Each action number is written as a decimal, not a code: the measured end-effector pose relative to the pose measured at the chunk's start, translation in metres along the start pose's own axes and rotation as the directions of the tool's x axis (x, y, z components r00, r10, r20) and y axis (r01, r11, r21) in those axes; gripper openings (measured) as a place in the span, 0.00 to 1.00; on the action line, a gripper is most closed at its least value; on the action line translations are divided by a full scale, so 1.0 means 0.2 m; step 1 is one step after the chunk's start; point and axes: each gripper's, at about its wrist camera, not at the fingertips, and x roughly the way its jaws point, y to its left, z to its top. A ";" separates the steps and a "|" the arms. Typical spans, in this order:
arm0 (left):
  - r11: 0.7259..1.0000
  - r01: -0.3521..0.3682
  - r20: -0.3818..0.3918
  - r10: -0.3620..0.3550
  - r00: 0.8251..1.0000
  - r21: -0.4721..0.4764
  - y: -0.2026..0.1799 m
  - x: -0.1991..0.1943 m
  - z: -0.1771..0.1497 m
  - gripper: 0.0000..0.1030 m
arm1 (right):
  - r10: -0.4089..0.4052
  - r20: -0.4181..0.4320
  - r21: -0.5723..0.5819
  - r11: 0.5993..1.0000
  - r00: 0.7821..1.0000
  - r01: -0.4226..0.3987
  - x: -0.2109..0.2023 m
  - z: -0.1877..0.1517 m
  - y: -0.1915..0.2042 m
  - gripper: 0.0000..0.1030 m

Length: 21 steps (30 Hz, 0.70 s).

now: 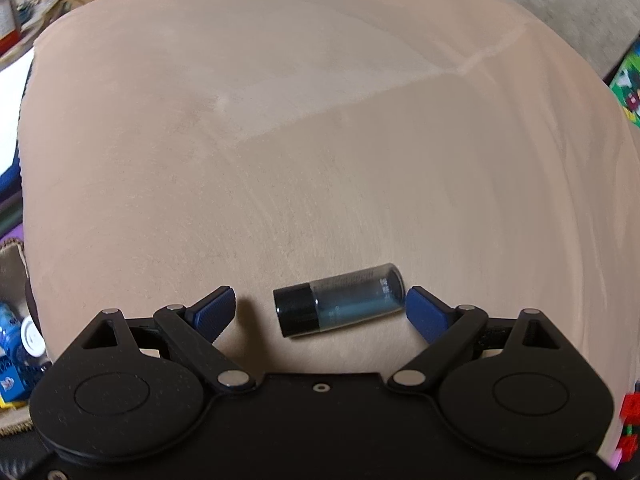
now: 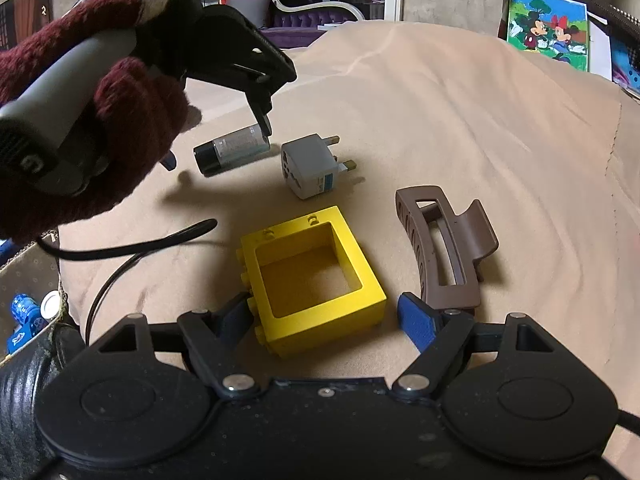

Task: Organize rigid objects
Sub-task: 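Grasp the dark glass vial with the left tool while the right tool holds the yellow frame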

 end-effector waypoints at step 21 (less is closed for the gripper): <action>0.999 -0.011 -0.028 0.012 1.000 0.031 0.03 0.05 0.00 0.66 | -0.050 0.023 -0.081 0.995 0.999 0.051 -0.01 0.01 0.07 0.84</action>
